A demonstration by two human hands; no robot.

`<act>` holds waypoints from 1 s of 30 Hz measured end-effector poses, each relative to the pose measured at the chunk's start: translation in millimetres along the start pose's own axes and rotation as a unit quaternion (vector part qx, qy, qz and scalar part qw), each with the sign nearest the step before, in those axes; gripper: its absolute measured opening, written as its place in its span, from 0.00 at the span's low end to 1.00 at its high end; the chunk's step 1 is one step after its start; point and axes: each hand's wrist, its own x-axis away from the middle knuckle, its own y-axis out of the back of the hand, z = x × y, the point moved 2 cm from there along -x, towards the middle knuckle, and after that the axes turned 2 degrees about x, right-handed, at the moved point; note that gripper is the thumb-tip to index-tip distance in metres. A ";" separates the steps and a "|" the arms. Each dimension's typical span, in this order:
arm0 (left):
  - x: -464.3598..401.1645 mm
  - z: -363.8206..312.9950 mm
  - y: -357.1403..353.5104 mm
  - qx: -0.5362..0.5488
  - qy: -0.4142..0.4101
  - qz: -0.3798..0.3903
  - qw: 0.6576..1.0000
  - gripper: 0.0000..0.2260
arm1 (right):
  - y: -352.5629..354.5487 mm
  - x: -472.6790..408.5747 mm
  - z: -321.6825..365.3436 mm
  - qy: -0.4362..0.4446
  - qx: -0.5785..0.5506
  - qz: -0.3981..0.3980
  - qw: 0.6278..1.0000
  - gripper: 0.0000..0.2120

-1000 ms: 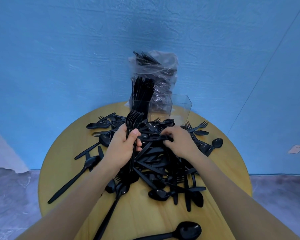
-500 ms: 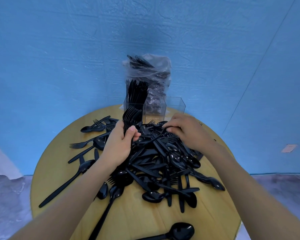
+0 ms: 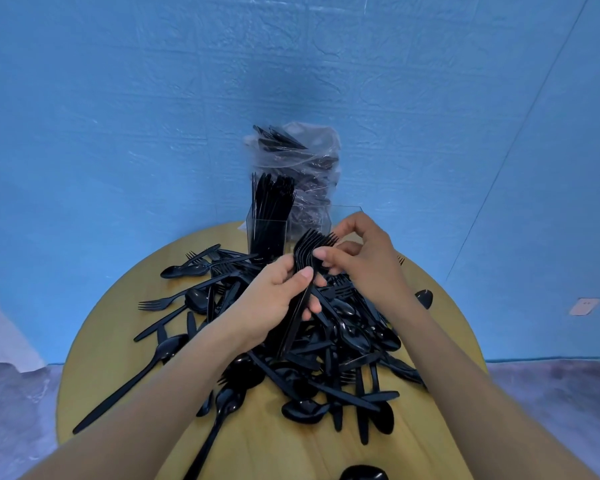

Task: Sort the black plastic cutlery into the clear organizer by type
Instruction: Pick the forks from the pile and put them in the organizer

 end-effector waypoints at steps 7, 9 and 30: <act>-24.6 -10.1 -0.1 0.077 0.016 0.086 0.993 0.08 | 15.3 -20.2 -2.9 -0.010 0.012 0.182 0.983 0.12; -35.2 -14.2 1.4 0.067 0.026 0.107 0.992 0.09 | 18.7 -29.1 -0.9 -0.004 0.014 0.187 0.982 0.11; -128.5 -6.7 37.5 -0.520 -0.154 -0.072 0.837 0.16 | 69.6 -141.7 -43.5 -0.055 0.068 -0.130 0.988 0.05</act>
